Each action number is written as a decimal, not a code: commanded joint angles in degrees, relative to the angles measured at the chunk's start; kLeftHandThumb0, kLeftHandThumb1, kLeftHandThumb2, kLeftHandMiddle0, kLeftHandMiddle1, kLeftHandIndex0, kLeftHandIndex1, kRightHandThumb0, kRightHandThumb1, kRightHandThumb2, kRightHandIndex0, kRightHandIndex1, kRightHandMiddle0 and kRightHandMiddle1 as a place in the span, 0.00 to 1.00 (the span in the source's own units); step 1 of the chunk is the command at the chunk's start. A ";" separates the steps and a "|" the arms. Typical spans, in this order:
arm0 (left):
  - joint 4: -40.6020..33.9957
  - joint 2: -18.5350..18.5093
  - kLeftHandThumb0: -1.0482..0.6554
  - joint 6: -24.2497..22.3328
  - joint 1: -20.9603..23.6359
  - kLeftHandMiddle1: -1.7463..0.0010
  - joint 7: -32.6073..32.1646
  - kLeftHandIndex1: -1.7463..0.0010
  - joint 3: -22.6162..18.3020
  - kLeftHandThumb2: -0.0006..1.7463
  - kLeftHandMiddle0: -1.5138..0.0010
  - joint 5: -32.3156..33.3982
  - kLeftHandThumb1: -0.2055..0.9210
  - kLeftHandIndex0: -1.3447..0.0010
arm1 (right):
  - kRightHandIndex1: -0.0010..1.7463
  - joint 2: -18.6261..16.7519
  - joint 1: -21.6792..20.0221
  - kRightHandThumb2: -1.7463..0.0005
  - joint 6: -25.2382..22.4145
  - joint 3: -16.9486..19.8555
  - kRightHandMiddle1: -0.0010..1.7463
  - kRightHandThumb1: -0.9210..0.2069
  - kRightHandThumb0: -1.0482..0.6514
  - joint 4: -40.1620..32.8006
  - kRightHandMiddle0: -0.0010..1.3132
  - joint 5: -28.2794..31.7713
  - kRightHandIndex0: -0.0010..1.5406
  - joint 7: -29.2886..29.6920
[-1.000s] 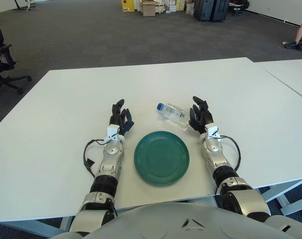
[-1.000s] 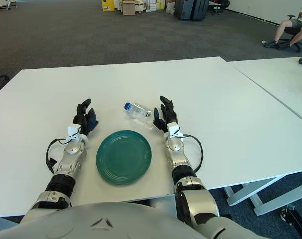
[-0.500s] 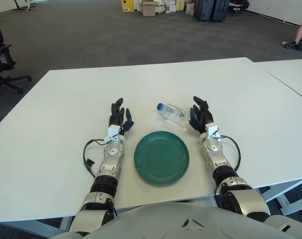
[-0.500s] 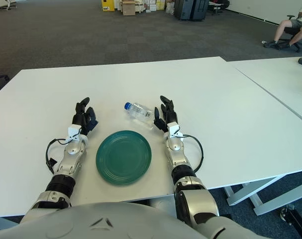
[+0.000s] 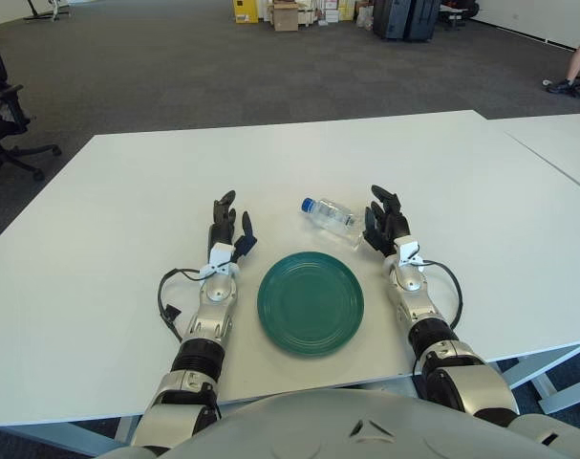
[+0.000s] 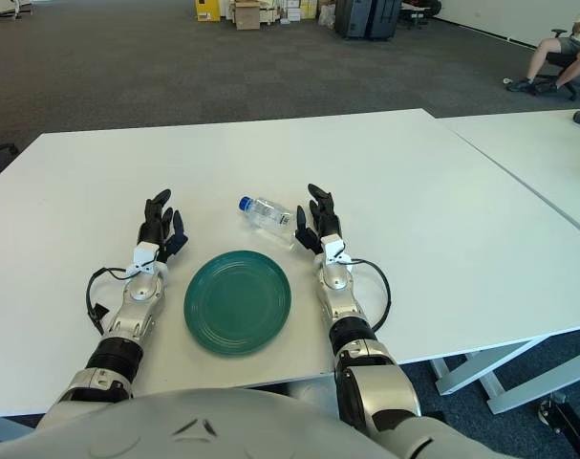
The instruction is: Put the bottle into the plate.
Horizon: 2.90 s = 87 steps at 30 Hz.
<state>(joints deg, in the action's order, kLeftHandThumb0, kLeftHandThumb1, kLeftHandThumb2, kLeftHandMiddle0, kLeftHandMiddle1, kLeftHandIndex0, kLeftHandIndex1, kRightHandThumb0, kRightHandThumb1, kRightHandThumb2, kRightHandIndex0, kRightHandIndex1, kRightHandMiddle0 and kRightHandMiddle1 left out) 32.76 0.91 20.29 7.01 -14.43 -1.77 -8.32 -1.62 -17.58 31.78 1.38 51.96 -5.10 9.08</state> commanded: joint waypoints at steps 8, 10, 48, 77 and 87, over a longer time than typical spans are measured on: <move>1.74 -0.63 0.13 1.54 1.29 0.99 -0.74 0.57 0.29 0.49 0.75 -0.67 1.00 1.00 | 0.00 4.27 0.60 0.61 -6.01 3.32 0.30 0.00 0.22 -12.10 0.00 2.63 0.17 -1.68; 2.16 -0.66 0.13 1.85 1.46 0.99 -0.78 0.56 0.32 0.49 0.75 -0.67 1.00 1.00 | 0.00 4.51 0.61 0.61 -6.71 3.70 0.29 0.00 0.22 -14.41 0.00 2.93 0.17 -1.78; 7.37 -0.59 0.12 6.84 3.25 1.00 -1.96 0.59 0.63 0.51 0.76 -1.25 1.00 1.00 | 0.00 4.00 -14.84 0.72 -20.40 -3.19 0.28 0.00 0.21 -45.72 0.00 -3.82 0.14 -1.76; 7.45 -0.05 0.12 6.15 3.89 1.00 -3.14 0.59 0.65 0.51 0.76 -1.67 1.00 1.00 | 0.00 19.00 -17.24 0.75 -32.02 -18.74 0.00 0.00 0.00 -43.10 0.00 -18.15 0.00 -29.92; 7.52 -0.13 0.12 5.44 4.09 1.00 -3.00 0.60 0.36 0.51 0.76 -0.94 1.00 1.00 | 0.00 21.21 -18.63 0.78 -32.87 -21.81 0.00 0.00 0.00 -40.78 0.00 -23.51 0.00 -32.33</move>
<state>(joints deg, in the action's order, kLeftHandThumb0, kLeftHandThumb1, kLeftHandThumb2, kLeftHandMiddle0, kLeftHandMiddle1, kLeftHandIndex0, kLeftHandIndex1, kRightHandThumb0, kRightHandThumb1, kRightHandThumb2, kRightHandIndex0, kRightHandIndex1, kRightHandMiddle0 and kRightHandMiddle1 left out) 40.27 0.73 26.11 10.13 -17.33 -1.35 -9.49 18.64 -34.20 -0.84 -19.37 8.76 -26.36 -23.81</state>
